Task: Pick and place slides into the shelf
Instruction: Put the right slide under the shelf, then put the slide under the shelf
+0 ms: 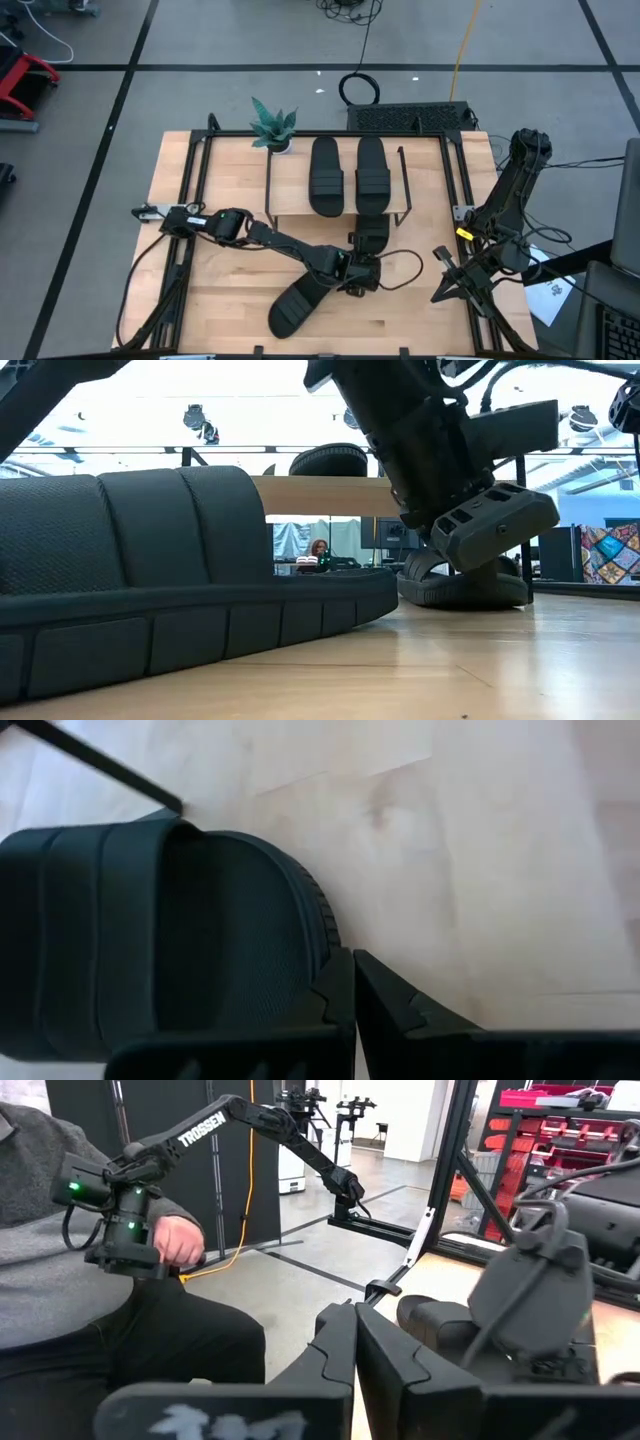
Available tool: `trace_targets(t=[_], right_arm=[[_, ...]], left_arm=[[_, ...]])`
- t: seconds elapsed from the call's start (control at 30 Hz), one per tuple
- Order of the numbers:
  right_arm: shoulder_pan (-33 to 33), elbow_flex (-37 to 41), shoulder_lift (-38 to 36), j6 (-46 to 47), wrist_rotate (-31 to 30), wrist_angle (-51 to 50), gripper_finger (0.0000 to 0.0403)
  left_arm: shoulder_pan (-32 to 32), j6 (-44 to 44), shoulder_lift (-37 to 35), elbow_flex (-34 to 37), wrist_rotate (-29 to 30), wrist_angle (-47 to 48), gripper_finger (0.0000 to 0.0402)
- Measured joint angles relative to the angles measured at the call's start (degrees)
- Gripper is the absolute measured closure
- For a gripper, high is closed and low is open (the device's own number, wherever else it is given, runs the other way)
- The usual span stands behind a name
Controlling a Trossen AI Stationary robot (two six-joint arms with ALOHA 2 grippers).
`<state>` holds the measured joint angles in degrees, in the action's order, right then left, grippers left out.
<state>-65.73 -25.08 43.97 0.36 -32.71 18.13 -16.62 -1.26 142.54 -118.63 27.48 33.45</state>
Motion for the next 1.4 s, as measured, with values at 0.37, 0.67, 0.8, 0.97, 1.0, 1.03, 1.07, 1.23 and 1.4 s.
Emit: trace_targets(t=[0.37,0.67,0.8,0.97,1.0,1.03,1.07,1.23,1.4], right_arm=[[0.0,0.0,0.0,0.0,0.0,0.0,0.0403],[0.0,0.0,0.5,0.0,-0.2,-1.7,0.0403],[0.0,0.0,0.8,0.3,-0.2,-1.6,0.0403],[0.0,0.0,0.8,0.2,-0.2,-0.1,0.0403],[0.0,0.0,0.8,-0.2,-0.2,0.2,0.0403],[0.0,0.0,0.8,-0.7,-0.2,0.5,0.0403],[0.0,0.0,0.8,-1.1,-0.2,0.7,0.0403],[0.0,0.0,0.8,-3.9,-0.2,0.9,0.0403],[0.2,0.0,0.8,-6.8,-0.2,2.0,0.0403]], left_arm=[[-0.7,-1.0,0.0,0.0,0.0,-0.1,0.0401],[-10.8,-4.8,-6.3,-0.2,2.9,3.3,0.0401],[-16.2,-3.4,-10.1,-0.1,10.7,9.9,0.0401],[-19.8,0.5,-13.8,-0.1,15.2,16.0,0.0401],[-19.8,0.5,-14.1,-0.1,15.5,16.3,0.0401],[-19.6,-0.1,-14.4,-0.1,15.6,16.5,0.0401],[-19.3,-0.9,-14.8,-0.1,15.4,16.4,0.0401],[-15.0,-4.0,-17.1,-0.1,11.3,15.6,0.0402],[-7.8,-15.3,-19.7,0.0,-0.8,7.5,0.0402]])
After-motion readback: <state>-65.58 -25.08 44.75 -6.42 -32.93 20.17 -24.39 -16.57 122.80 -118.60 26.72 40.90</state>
